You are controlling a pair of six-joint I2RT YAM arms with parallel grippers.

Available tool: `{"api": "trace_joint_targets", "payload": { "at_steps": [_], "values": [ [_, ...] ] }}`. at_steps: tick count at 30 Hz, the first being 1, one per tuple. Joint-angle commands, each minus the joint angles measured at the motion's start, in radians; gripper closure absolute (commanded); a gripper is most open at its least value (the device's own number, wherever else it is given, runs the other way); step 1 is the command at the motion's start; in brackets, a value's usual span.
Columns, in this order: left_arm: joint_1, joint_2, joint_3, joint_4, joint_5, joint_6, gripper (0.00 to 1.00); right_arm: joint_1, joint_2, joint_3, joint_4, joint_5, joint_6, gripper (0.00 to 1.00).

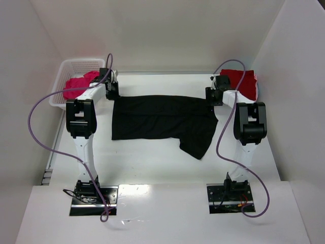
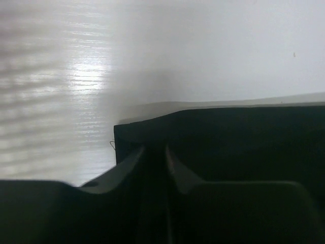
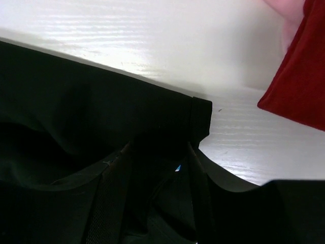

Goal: Fold and stack the t-shirts
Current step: Fold the flattened tshirt in 1/3 of the way

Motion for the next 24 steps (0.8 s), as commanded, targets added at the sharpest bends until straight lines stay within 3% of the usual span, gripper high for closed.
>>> {"api": "trace_joint_targets", "payload": {
  "at_steps": [1, 3, 5, 9, 10, 14, 20, 24],
  "values": [
    [-0.005, 0.026, 0.022, 0.008, -0.030, -0.010, 0.77, -0.007, 0.032, 0.058, -0.022, 0.022, -0.006, 0.48],
    [-0.005, 0.037, 0.022, 0.008, -0.039, -0.020, 0.91, -0.007, 0.041, 0.067, -0.022, 0.035, 0.005, 0.39],
    [-0.005, 0.037, 0.031, 0.008, -0.039, -0.021, 0.99, -0.007, 0.055, 0.078, -0.022, 0.056, 0.005, 0.40],
    [-0.014, 0.048, 0.040, 0.008, -0.048, -0.021, 1.00, -0.007, 0.091, 0.100, -0.022, 0.065, 0.015, 0.63],
    [-0.014, 0.057, 0.049, 0.008, -0.048, -0.021, 1.00, -0.007, 0.091, 0.113, -0.022, 0.065, 0.025, 0.73],
    [-0.014, 0.077, 0.094, -0.002, -0.059, -0.021, 1.00, -0.007, 0.135, 0.150, -0.042, 0.056, 0.035, 0.85],
    [-0.014, 0.158, 0.236, -0.042, -0.059, -0.021, 1.00, -0.007, 0.169, 0.245, -0.031, 0.026, 0.066, 0.87],
    [-0.014, 0.268, 0.416, -0.120, -0.082, -0.021, 1.00, 0.012, 0.216, 0.327, -0.031, 0.007, 0.066, 0.84]
  ]
}}
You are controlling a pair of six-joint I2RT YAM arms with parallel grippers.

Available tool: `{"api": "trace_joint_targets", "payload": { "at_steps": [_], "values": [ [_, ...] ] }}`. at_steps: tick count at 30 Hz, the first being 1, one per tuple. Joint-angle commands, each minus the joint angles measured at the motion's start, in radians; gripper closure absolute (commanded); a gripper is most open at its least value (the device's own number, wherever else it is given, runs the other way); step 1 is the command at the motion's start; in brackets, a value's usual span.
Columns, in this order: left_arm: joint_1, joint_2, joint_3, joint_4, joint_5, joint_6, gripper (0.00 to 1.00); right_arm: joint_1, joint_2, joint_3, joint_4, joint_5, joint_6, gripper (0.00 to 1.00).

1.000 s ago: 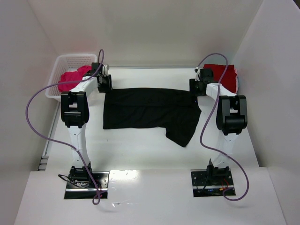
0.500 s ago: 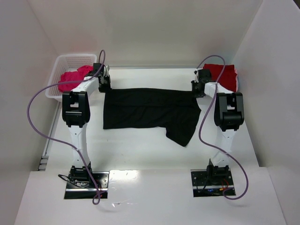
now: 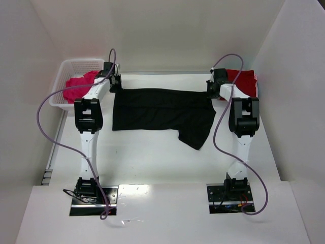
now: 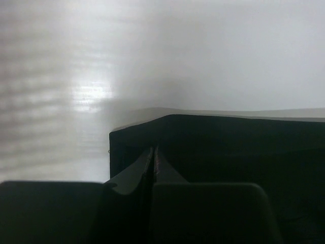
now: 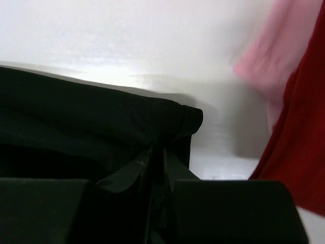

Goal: Fold and stack the t-shirts
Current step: Fold the flattened tshirt in 1/3 of the way

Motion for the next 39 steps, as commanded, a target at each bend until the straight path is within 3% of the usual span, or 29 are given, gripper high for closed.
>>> {"api": "trace_joint_targets", "payload": {
  "at_steps": [1, 8, 12, 16, 19, 21, 22, 24, 25, 30, 34, 39],
  "values": [
    [-0.002, 0.085, 0.176, -0.071, -0.028, -0.004, 1.00, 0.012, 0.055, 0.115, 0.007, -0.021, 0.013, 0.84],
    [-0.002, 0.263, 0.552, -0.269, -0.025, -0.004, 0.99, 0.032, 0.137, 0.259, -0.018, -0.021, 0.045, 0.69],
    [-0.011, 0.222, 0.572, -0.280, -0.016, 0.010, 0.91, 0.032, 0.086, 0.256, -0.018, -0.021, 0.058, 0.50],
    [-0.020, 0.125, 0.483, -0.280, -0.026, 0.043, 0.89, 0.032, 0.004, 0.198, -0.018, -0.021, 0.028, 0.39],
    [-0.020, 0.007, 0.313, -0.240, -0.026, 0.053, 0.88, 0.032, -0.078, 0.142, -0.004, 0.025, 0.028, 0.21],
    [-0.020, -0.114, 0.195, -0.176, -0.026, 0.062, 0.83, 0.032, -0.124, 0.100, 0.015, 0.041, 0.028, 0.11],
    [-0.020, -0.161, 0.060, -0.148, -0.036, 0.062, 0.80, 0.032, -0.166, 0.088, 0.027, 0.041, 0.028, 0.09],
    [-0.020, -0.304, -0.073, -0.070, -0.036, 0.062, 0.73, 0.032, -0.206, 0.053, 0.054, 0.027, 0.028, 0.05],
    [-0.020, -0.344, -0.130, -0.051, -0.036, 0.062, 0.65, 0.032, -0.240, 0.037, 0.068, -0.004, 0.028, 0.02],
    [-0.020, -0.562, -0.407, 0.016, 0.000, 0.071, 0.29, 0.032, -0.241, 0.000, 0.091, -0.116, 0.028, 0.00],
    [-0.029, -0.665, -0.538, 0.061, 0.050, 0.071, 0.17, 0.032, -0.176, 0.000, 0.110, -0.147, 0.028, 0.00],
    [-0.029, -0.728, -0.615, 0.095, 0.102, 0.051, 0.11, 0.032, -0.087, 0.035, 0.099, -0.180, 0.028, 0.00]
  ]
}}
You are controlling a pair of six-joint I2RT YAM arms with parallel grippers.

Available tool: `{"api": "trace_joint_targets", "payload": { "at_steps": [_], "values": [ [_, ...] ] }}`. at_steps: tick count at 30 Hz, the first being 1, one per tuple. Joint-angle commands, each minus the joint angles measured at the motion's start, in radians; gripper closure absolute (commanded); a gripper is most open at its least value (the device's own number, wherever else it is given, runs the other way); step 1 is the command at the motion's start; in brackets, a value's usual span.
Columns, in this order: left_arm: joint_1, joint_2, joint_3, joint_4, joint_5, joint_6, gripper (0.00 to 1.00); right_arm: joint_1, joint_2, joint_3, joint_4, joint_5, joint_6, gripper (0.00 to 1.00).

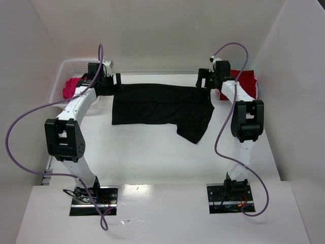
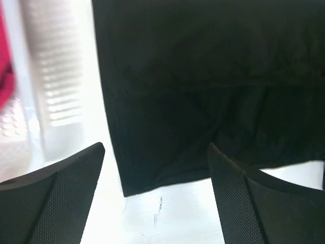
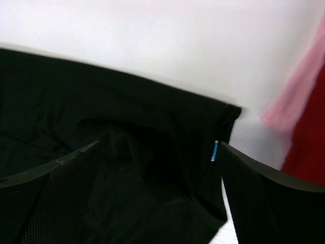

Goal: Fold and stack the t-shirts
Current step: Fold the flattened tshirt in 1/3 of the way

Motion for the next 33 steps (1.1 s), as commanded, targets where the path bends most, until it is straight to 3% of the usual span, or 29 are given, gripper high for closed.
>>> {"api": "trace_joint_targets", "payload": {
  "at_steps": [1, 5, 11, 20, 26, 30, 33],
  "values": [
    [-0.005, -0.039, -0.047, 0.054, 0.067, -0.003, 0.10, 0.006, 0.061, 0.008, 0.026, -0.057, 0.008, 0.00],
    [-0.005, -0.028, -0.059, 0.084, 0.089, -0.023, 0.08, 0.006, 0.115, 0.051, 0.026, -0.107, 0.008, 0.00],
    [-0.005, 0.079, -0.041, 0.159, 0.098, -0.056, 0.08, 0.015, 0.168, 0.087, 0.017, -0.127, 0.008, 0.09],
    [-0.108, 0.303, 0.115, 0.215, 0.124, -0.023, 0.16, 0.025, 0.168, 0.087, 0.058, -0.147, 0.008, 0.13],
    [-0.152, 0.338, 0.066, 0.350, 0.152, 0.022, 0.18, 0.034, 0.179, 0.097, 0.058, -0.147, -0.001, 0.14],
    [-0.152, 0.375, 0.079, 0.419, 0.163, -0.041, 0.19, 0.034, 0.179, 0.097, 0.058, -0.147, -0.001, 0.22],
    [-0.152, 0.413, 0.117, 0.447, 0.163, -0.093, 0.27, 0.034, 0.179, 0.088, 0.058, -0.156, -0.001, 0.29]
  ]
}}
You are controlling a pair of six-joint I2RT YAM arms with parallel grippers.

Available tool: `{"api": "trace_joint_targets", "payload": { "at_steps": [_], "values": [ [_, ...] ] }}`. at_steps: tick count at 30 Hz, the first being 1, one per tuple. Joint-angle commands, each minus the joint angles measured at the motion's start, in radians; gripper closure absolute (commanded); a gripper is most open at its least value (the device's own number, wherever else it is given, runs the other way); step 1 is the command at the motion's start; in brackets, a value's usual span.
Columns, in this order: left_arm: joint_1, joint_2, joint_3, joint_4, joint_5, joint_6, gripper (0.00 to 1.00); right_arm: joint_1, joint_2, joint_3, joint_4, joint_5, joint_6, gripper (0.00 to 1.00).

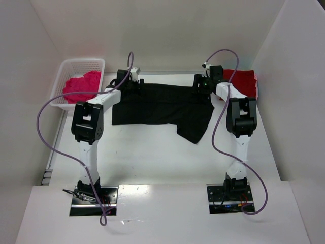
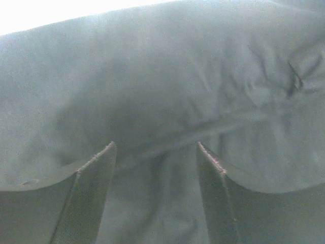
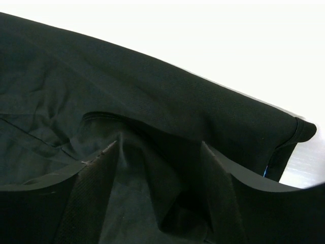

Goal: Fold and stack the t-shirts
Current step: Fold the flattened tshirt in 1/3 of the way

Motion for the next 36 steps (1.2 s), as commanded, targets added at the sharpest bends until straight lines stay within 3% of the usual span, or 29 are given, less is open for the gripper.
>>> {"api": "trace_joint_targets", "payload": {
  "at_steps": [1, 9, 15, 24, 36],
  "values": [
    [0.009, 0.064, 0.070, 0.093, 0.008, -0.052, 0.29, 0.010, 0.016, 0.043, 0.038, -0.021, -0.005, 0.31],
    [-0.022, 0.132, 0.153, 0.010, -0.130, -0.024, 0.56, 0.010, 0.016, 0.025, 0.038, -0.021, -0.005, 0.62],
    [-0.022, 0.170, 0.197, -0.052, -0.169, -0.024, 0.68, 0.010, 0.007, 0.016, 0.019, -0.042, 0.004, 0.72],
    [-0.031, 0.221, 0.254, -0.121, -0.199, -0.024, 0.69, 0.028, -0.075, -0.061, -0.010, -0.053, -0.028, 0.75],
    [-0.031, 0.241, 0.282, -0.151, -0.181, -0.015, 0.69, 0.028, -0.268, -0.222, -0.088, -0.193, -0.077, 0.74]
  ]
}}
